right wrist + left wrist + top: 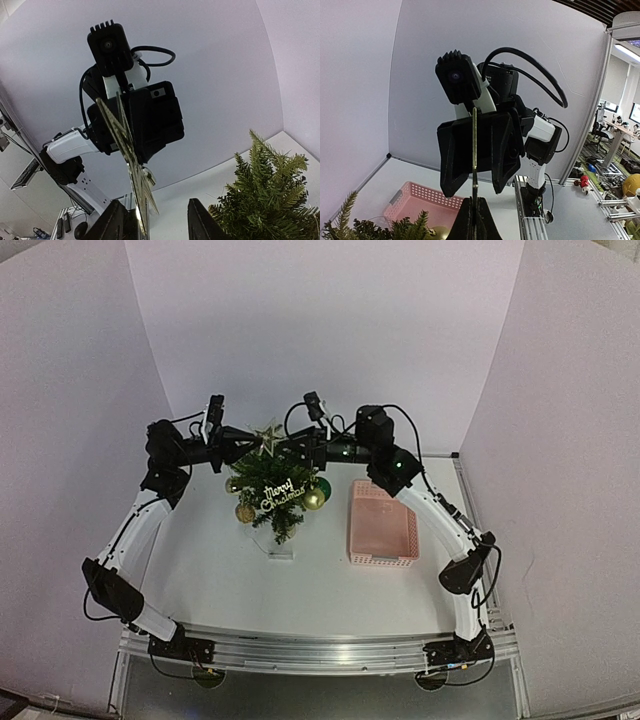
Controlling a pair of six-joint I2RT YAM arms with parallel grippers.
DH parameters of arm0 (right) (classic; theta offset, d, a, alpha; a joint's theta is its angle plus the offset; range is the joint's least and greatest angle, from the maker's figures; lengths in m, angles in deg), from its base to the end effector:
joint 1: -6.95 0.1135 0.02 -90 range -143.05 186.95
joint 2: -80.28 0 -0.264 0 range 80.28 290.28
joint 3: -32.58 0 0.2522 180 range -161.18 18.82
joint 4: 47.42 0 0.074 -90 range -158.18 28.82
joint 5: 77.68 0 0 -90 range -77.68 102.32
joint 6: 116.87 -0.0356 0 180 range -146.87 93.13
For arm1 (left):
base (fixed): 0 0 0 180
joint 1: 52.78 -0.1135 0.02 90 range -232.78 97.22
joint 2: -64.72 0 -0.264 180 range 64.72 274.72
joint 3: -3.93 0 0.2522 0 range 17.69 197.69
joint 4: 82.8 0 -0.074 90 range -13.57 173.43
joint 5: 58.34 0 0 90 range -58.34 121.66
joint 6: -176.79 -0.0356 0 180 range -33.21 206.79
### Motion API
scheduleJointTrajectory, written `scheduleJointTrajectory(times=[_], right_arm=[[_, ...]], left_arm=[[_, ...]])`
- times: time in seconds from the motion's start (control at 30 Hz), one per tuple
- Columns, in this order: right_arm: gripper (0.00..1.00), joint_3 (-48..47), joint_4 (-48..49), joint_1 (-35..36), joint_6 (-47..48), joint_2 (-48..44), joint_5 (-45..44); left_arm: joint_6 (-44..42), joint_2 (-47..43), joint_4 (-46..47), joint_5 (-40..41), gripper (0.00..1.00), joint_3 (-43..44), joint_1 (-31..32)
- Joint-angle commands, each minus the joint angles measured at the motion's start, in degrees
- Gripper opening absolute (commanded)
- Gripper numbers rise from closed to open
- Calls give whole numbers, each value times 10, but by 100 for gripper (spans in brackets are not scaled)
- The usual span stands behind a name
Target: Decorate the small christmas tree
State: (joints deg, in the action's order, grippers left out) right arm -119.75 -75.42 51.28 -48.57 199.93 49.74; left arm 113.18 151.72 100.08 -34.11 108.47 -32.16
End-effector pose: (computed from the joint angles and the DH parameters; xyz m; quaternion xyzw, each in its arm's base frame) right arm 0.3174 0.3403 0.4875 -0.3572 0.5831 0.5618 0.4656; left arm 0.2971 -0.1465 0.4841 0.4212 0.5010 -0.5591 0.5089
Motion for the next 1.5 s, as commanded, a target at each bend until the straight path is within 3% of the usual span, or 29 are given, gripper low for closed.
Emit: scheduleJointTrajectory(times=[0.0, 0.4, 0.57, 0.77, 0.87, 1.07, 1.2, 1.37, 1.47], right_arm=[[38, -25, 38, 4, -22, 5, 31], [0, -15, 43, 5, -26, 0, 41], [0, 13, 44, 5, -3, -24, 30], [0, 76, 40, 5, 41, -67, 18], [0, 96, 10, 6, 73, -89, 12], [0, 47, -151, 24, 201, -96, -31], [0, -14, -255, 46, 284, -76, -71], [0, -8, -258, 73, 312, -79, -99], [0, -3, -258, 82, 315, -77, -105]], left_arm=[[12, -22, 14, -8, 0, -5, 8], [1, -22, -15, -6, 0, -2, 10], [-5, -24, -37, -8, 3, -3, 10], [-58, -34, -127, -14, 56, 18, 9], [-112, -33, -223, -26, 70, 66, 1], [-382, -1, -562, -1, 72, 202, -2], [-522, 17, -716, 38, 71, 273, 7], [-629, 25, -830, 80, 67, 301, 36], [-645, 23, -840, 98, 57, 304, 49]])
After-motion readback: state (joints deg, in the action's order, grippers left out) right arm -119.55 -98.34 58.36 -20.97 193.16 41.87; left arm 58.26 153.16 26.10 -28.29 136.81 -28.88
